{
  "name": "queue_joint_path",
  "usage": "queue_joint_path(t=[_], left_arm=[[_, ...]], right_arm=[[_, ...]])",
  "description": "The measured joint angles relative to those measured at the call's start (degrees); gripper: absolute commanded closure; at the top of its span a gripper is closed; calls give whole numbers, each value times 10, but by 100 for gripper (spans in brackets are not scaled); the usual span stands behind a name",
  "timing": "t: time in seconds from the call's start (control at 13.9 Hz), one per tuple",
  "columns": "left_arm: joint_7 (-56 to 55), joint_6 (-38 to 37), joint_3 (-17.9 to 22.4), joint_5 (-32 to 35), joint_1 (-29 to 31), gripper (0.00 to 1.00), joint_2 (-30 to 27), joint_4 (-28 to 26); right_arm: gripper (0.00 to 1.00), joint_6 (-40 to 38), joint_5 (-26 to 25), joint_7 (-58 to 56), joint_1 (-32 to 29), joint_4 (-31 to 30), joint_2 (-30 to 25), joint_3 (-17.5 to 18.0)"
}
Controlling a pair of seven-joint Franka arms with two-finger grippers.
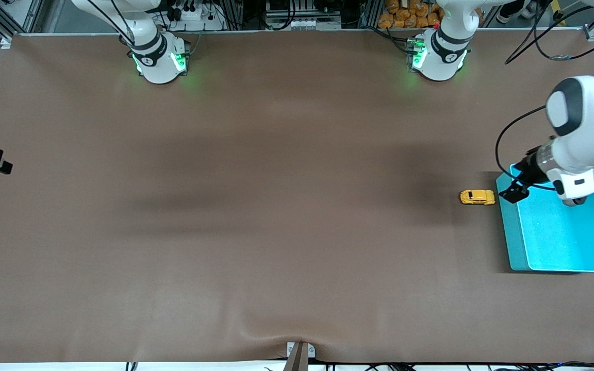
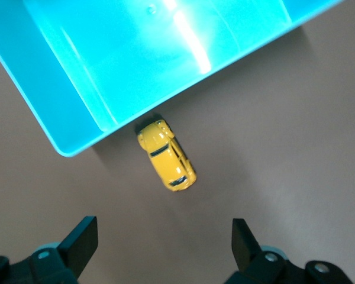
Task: Wind and store yellow beetle car
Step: 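Grasp the yellow car beside the turquoise bin with the left gripper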
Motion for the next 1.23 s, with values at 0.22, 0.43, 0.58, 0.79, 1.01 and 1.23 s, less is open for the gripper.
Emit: queue_joint_path(t=[0.22,0.43,0.58,0.79,1.01,1.23], left_arm=[[-101,56,-1,0,-1,0,14,-33],[-181,83,-1,0,-1,0,43,-36],[-211,95,-1,0,-1,0,61,-37],[-224,127,-1,0,-1,0,78,-46],[-225,184,1,0,2,0,82,-77],[-225,227,1,0,5,0,92,-101]], right_arm=[[0,19,-22,17,21,-75,-59,1],[0,82,-35,18,29,-188,-128,6],[0,98,-44,18,31,-234,-156,10],[0,106,-45,19,32,-248,-166,10],[0,100,-46,19,32,-248,-167,10],[0,95,-47,18,32,-248,-168,10]])
